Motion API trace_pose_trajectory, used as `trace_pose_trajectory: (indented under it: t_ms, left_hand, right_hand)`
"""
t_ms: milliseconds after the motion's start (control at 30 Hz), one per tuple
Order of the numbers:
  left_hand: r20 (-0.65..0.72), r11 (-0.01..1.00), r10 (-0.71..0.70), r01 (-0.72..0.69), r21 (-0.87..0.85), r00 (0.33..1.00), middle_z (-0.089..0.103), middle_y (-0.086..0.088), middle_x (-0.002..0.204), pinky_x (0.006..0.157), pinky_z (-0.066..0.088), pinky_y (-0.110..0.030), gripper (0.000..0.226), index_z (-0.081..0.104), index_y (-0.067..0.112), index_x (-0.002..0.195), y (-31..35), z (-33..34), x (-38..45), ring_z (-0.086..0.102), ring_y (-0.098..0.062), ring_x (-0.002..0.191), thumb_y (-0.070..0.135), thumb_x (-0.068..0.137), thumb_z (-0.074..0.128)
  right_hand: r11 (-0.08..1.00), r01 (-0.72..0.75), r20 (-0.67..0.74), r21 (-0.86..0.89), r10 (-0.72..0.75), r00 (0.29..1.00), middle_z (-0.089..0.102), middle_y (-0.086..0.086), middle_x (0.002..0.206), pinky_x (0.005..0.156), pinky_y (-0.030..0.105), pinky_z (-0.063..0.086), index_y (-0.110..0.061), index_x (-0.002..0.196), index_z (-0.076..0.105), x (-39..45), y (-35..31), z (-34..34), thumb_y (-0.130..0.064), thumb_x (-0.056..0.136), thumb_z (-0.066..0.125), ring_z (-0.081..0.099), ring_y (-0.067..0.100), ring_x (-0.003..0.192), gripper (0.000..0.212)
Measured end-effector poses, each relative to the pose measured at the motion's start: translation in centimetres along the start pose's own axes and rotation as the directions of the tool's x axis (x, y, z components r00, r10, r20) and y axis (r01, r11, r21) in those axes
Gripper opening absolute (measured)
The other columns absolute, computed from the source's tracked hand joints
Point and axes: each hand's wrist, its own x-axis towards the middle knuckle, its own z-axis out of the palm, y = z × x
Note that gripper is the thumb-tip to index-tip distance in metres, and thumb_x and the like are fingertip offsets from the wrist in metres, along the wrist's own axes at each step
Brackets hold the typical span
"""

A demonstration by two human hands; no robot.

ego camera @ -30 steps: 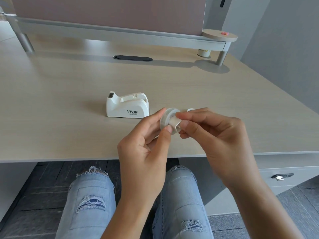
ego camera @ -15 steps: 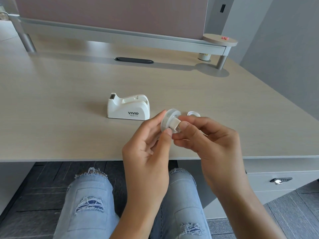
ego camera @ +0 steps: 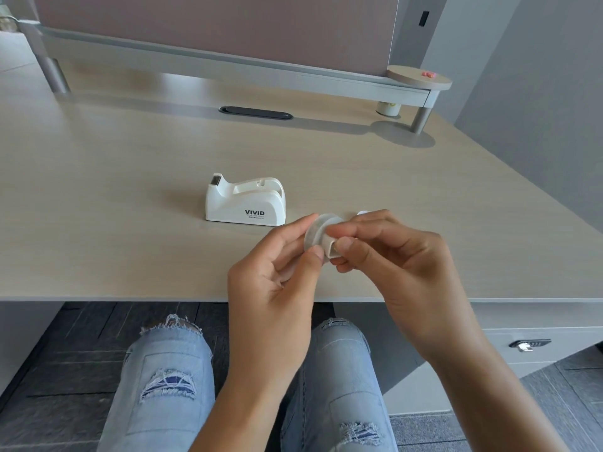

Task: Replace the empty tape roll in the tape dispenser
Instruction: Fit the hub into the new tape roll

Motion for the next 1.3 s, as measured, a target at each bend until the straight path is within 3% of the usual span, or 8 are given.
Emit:
trace_pose_trajectory:
  t_ms: [133, 267, 467, 567, 700, 800, 1033, 1300]
  left_hand:
    - [0.022, 1.0, -0.015, 0.015, 0.011, 1.0, 0.084, 0.004, 0.102, 0.095, 0.06, -0.033, 0.032, 0.076, 0.016, 0.115, 0.0, 0.1, 0.1, 0.079, -0.01, 0.097, -0.005, 0.096, 0.063]
    - [-0.015, 1.0, 0.006, -0.006, -0.02, 1.0, 0.084, 0.004, 0.102, 0.092, 0.06, -0.029, 0.032, 0.076, 0.018, 0.113, -0.1, 0.5, -0.2, 0.079, -0.011, 0.1, -0.006, 0.096, 0.063]
    - [-0.018, 0.988, -0.053, 0.05, -0.147, 0.998, 0.081, -0.009, 0.109, 0.087, 0.061, -0.036, 0.021, 0.076, 0.011, 0.111, -0.4, 0.3, -0.4, 0.075, -0.023, 0.107, 0.004, 0.093, 0.068]
    - [-0.009, 0.987, -0.088, 0.086, -0.135, 0.996, 0.081, -0.009, 0.103, 0.09, 0.061, -0.041, 0.02, 0.078, 0.013, 0.104, -0.6, 0.1, -0.2, 0.074, -0.025, 0.102, 0.014, 0.084, 0.074]
    - [0.009, 0.986, -0.118, 0.118, -0.118, 0.993, 0.083, -0.007, 0.098, 0.096, 0.06, -0.046, 0.017, 0.079, 0.009, 0.103, -0.7, -0.1, -0.1, 0.076, -0.02, 0.095, 0.01, 0.085, 0.079]
    - [0.02, 0.979, -0.129, 0.131, -0.156, 0.991, 0.083, -0.007, 0.096, 0.088, 0.062, -0.039, 0.022, 0.078, 0.007, 0.101, -0.4, 0.0, -0.2, 0.077, -0.016, 0.087, 0.015, 0.081, 0.075]
    - [0.056, 0.983, -0.107, 0.114, -0.141, 0.993, 0.083, -0.006, 0.092, 0.08, 0.061, -0.028, 0.016, 0.078, 0.011, 0.095, 0.0, -0.3, -0.1, 0.076, -0.015, 0.084, 0.013, 0.08, 0.083]
    - [-0.001, 0.997, -0.071, 0.071, -0.036, 0.997, 0.083, -0.005, 0.084, 0.071, 0.06, -0.022, 0.01, 0.076, 0.007, 0.094, 0.0, -0.4, -0.2, 0.078, -0.016, 0.074, 0.001, 0.087, 0.075]
  right_hand:
    - [1.0, 0.002, -0.066, 0.003, -0.002, 0.998, 0.078, 0.012, 0.087, 0.072, 0.025, 0.06, -0.004, 0.095, 0.082, -0.2, 0.2, 0.1, 0.0, 0.086, 0.077, 0.074, 0.02, 0.071, 0.011]
    - [0.993, -0.081, -0.186, 0.087, 0.096, 0.978, 0.078, 0.002, 0.076, 0.068, 0.029, 0.063, -0.009, 0.096, 0.079, -0.5, 0.2, 0.4, -0.01, 0.075, 0.086, 0.072, 0.019, 0.065, 0.021]
    - [0.989, -0.15, -0.066, 0.007, 0.15, 0.986, 0.067, 0.002, 0.069, 0.062, 0.013, 0.046, -0.018, 0.093, 0.084, -0.5, 0.2, 0.1, -0.038, 0.074, 0.078, 0.053, 0.01, 0.062, 0.028]
    - [0.988, -0.146, -0.028, 0.044, 0.147, 0.989, 0.074, 0.009, 0.075, 0.066, 0.011, 0.048, -0.013, 0.09, 0.083, -0.5, 0.2, -0.1, -0.033, 0.075, 0.078, 0.062, 0.004, 0.067, 0.025]
    - [0.966, -0.192, 0.059, 0.174, 0.184, 0.981, 0.081, -0.001, 0.084, 0.075, 0.02, 0.052, -0.012, 0.09, 0.08, -0.4, 0.4, -0.3, -0.025, 0.077, 0.077, 0.07, 0.005, 0.075, 0.018]
    - [0.953, -0.226, 0.099, 0.2, 0.21, 0.973, 0.081, 0.001, 0.092, 0.083, 0.032, 0.049, -0.018, 0.09, 0.081, -0.3, 0.6, -0.6, -0.027, 0.075, 0.082, 0.069, 0.012, 0.085, 0.017]
    - [0.944, -0.21, 0.093, 0.254, 0.192, 0.977, 0.081, 0.017, 0.1, 0.09, 0.036, 0.056, -0.008, 0.099, 0.078, -0.2, 0.4, -0.5, -0.023, 0.071, 0.084, 0.074, 0.029, 0.094, 0.032]
    - [0.964, -0.164, -0.014, 0.211, 0.171, 0.985, 0.084, 0.008, 0.087, 0.074, 0.018, 0.057, -0.004, 0.092, 0.079, -0.6, 0.2, 0.1, -0.011, 0.073, 0.081, 0.077, 0.012, 0.076, 0.021]
